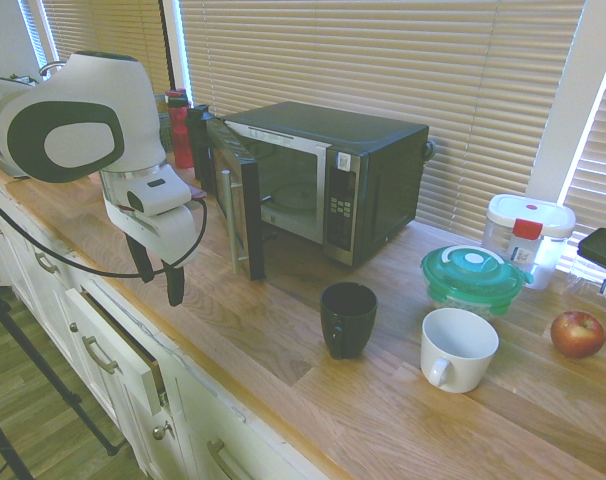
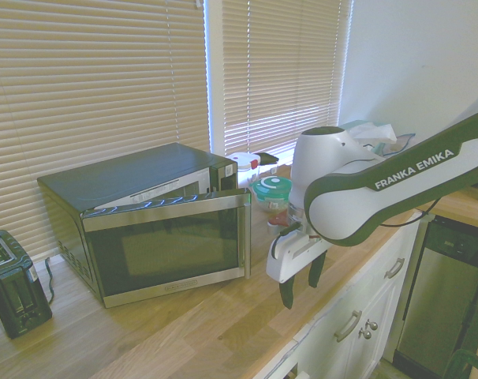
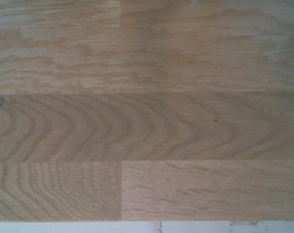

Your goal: Close the microwave

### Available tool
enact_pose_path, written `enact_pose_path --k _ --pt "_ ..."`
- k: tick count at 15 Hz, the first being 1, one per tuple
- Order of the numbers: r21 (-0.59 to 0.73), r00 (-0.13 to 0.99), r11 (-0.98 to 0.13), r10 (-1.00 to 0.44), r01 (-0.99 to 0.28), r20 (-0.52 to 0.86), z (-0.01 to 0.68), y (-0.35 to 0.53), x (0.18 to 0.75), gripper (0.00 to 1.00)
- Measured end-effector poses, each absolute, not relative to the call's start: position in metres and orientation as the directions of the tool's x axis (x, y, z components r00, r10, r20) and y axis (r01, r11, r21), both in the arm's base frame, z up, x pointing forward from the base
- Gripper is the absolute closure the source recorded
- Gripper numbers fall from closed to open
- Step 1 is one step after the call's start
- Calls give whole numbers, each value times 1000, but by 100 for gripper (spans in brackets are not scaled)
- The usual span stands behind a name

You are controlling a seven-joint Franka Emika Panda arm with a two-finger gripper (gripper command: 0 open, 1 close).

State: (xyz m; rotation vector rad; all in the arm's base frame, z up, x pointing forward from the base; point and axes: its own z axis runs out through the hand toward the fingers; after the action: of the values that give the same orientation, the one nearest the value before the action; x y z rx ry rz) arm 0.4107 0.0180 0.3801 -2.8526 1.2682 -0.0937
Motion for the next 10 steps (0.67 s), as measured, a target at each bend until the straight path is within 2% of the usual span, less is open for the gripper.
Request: enact_pose_path --k 4,10 --pt "-18 684 -685 -728 -728 47 377 26 419 0" --pt "35 713 -714 -692 -699 116 431 83 458 0"
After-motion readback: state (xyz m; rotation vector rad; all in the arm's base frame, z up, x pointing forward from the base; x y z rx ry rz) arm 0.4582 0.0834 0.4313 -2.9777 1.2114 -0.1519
